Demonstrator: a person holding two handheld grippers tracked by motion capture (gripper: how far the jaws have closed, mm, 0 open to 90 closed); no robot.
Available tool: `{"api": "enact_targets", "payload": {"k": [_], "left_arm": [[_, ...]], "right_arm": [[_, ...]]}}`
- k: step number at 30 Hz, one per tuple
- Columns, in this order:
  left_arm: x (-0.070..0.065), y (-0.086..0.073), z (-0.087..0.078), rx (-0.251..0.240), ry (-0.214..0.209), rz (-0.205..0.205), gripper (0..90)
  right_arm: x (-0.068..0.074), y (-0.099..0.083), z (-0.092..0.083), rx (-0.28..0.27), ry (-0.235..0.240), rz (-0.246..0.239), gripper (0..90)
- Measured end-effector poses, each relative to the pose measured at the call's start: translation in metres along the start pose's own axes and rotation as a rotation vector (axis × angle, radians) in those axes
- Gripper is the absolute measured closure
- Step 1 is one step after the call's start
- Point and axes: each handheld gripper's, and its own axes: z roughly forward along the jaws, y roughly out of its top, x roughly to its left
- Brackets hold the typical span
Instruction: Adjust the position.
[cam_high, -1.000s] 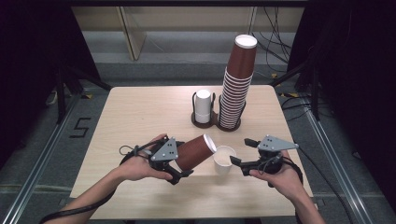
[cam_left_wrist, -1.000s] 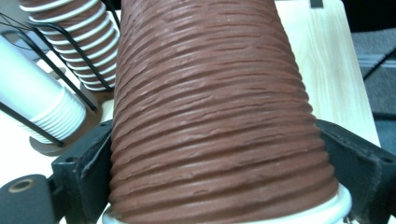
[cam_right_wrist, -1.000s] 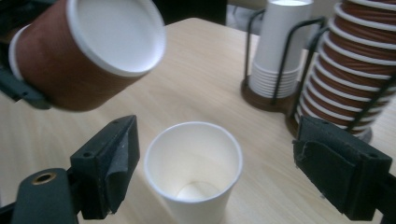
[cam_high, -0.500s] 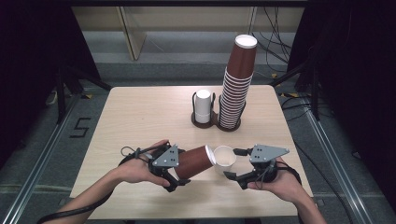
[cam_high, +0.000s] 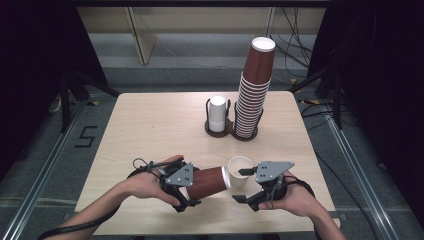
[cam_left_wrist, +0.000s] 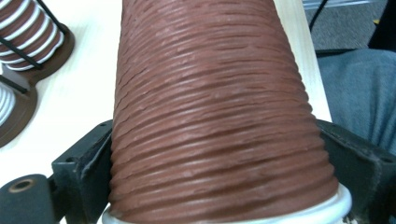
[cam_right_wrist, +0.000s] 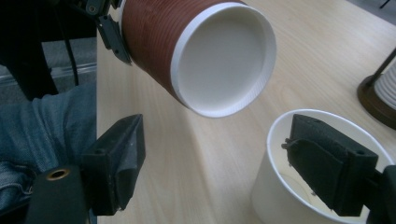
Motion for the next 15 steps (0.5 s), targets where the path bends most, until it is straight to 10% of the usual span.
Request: {"api": "enact_targets", "payload": {"k": [15], "left_arm": [[-0.006,0.004,0.005,0.025,-0.052,0.047,8.3]], "right_arm": [[0.001,0.01,0.02,0.039,0.061,-0.057,19.7]]}}
